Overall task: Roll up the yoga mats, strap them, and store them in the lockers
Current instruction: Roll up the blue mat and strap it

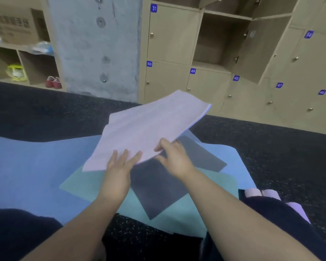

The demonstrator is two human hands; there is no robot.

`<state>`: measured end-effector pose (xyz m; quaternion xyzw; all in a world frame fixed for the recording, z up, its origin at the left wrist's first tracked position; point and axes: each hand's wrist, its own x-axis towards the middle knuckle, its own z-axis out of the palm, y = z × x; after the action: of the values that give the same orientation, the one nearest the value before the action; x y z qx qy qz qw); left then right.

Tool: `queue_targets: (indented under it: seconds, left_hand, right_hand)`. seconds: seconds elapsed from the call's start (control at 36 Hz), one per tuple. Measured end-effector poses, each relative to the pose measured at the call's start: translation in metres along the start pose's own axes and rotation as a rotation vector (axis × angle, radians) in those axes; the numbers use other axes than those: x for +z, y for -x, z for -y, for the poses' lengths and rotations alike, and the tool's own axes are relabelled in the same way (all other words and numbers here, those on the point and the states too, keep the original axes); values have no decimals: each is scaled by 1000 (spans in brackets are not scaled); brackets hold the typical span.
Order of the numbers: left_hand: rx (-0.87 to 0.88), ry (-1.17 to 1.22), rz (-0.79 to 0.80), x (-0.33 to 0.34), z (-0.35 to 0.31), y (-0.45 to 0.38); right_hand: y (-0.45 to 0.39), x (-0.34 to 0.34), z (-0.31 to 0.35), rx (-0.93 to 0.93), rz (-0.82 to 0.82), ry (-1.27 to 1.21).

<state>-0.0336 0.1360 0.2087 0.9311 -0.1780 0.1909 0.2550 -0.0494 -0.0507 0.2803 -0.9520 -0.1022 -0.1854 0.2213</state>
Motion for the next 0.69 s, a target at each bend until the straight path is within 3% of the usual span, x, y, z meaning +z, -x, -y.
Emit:
queue_targets:
  seconds: [0.14, 0.22, 0.31, 0.42, 0.61, 0.69]
  left_hand:
    - [-31, -110, 322, 31, 39, 22]
    - [37, -175, 315, 52, 54, 30]
    - [3, -242, 521, 59, 55, 36]
    - [16, -232, 636, 89, 66, 43]
    - [203, -284, 592, 113, 70, 43]
    - [156, -237, 545, 123, 75, 48]
  right_hand:
    - [25, 50, -8, 138, 314, 61]
    - [36, 73, -16, 219, 407, 18]
    - [45, 91, -25, 310, 477, -28]
    - [51, 111, -43, 373, 576, -26]
    - [62, 144, -63, 424, 640, -50]
    - [68, 156, -68, 446, 628, -65]
